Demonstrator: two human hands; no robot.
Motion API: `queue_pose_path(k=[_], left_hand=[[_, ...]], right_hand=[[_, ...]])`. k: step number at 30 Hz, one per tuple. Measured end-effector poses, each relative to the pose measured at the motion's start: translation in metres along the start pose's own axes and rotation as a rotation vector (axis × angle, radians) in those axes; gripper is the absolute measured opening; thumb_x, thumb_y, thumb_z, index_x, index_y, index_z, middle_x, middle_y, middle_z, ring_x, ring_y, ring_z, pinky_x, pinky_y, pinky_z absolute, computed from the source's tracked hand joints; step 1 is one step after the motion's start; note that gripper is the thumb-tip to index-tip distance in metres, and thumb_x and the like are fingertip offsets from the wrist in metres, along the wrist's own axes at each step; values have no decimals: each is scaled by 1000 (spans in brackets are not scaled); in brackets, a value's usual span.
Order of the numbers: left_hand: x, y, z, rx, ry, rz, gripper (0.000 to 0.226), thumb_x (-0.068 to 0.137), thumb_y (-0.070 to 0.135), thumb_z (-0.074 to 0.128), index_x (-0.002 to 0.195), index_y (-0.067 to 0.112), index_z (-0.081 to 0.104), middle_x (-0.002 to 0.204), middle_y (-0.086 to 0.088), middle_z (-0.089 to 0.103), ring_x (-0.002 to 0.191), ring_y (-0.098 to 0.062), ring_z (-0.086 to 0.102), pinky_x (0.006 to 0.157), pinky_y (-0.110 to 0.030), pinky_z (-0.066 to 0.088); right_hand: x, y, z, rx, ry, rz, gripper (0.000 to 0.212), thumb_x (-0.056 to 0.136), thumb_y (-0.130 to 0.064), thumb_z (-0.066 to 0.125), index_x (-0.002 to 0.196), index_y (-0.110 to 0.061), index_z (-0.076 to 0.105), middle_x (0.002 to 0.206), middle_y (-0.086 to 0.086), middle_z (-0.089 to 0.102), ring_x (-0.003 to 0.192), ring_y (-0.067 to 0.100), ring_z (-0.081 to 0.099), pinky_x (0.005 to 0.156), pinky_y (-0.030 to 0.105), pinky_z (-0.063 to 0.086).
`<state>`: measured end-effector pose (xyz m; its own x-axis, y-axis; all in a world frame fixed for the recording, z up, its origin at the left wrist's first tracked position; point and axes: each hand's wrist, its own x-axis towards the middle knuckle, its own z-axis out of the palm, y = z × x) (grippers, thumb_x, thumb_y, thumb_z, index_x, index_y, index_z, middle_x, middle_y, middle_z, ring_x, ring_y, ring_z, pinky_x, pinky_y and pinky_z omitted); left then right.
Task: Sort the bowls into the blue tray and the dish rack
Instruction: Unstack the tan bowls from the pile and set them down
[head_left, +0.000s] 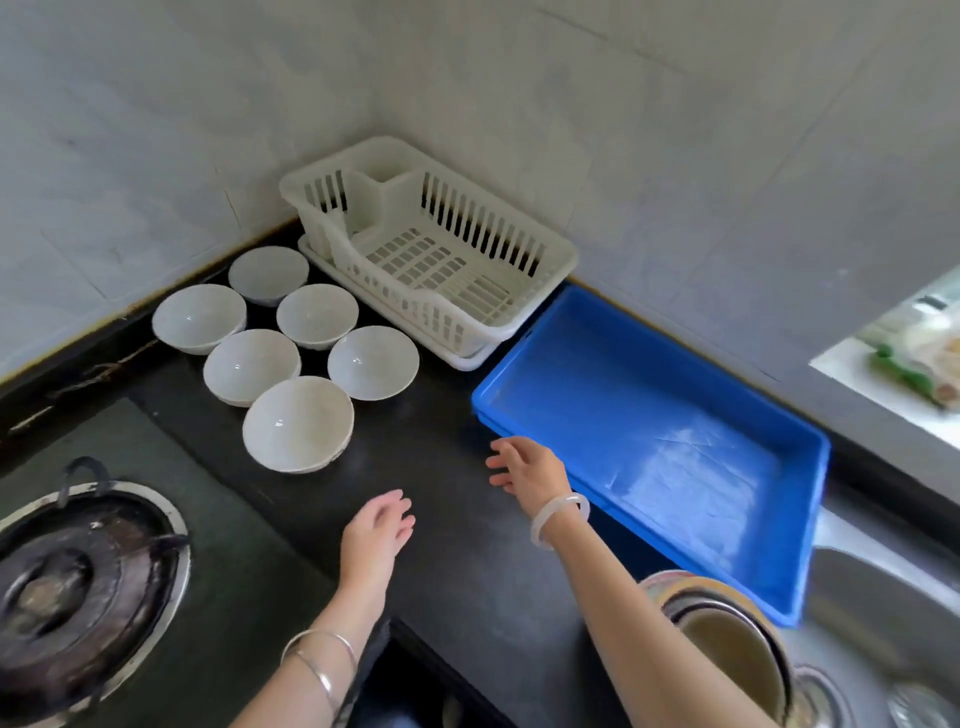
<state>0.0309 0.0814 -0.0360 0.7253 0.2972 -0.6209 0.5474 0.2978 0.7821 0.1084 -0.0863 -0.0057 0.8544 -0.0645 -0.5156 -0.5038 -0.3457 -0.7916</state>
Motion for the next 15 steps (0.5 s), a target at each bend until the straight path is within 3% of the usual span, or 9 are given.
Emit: queue_pose_path(k=[4, 8, 11, 15], left_hand=[[-37, -13, 61, 249, -258, 1, 18, 94, 9, 49, 106, 11, 62, 102, -7, 65, 89, -15, 64, 76, -19, 51], [-78, -30, 118, 511, -467, 104, 18, 92, 11, 52, 105, 12, 64, 97, -4, 66, 85, -16, 64, 70, -13, 53], [-101, -41, 149, 691, -570, 236, 17, 91, 16, 55, 105, 16, 65, 95, 3, 66, 88, -12, 64, 82, -23, 53], [-124, -55, 172, 838, -630, 414, 21, 89, 23, 59, 107, 18, 67, 101, 4, 67, 88, -5, 61, 70, -8, 42]], right_hand=[[-45, 43, -67, -86, 226, -36, 21, 93, -20, 48, 80, -30, 61, 77, -7, 68, 64, 10, 63, 65, 24, 48], [-87, 87, -128, -227, 406, 47, 14, 91, -18, 52, 90, -21, 65, 85, 4, 71, 80, 26, 65, 74, 31, 48], [-121, 115, -160, -352, 571, 66, 13, 89, -14, 55, 92, -17, 68, 91, 6, 72, 86, 27, 64, 74, 30, 45], [-150, 134, -181, -314, 730, 30, 12, 87, -11, 60, 93, -11, 70, 96, 9, 69, 89, 28, 63, 74, 27, 40]])
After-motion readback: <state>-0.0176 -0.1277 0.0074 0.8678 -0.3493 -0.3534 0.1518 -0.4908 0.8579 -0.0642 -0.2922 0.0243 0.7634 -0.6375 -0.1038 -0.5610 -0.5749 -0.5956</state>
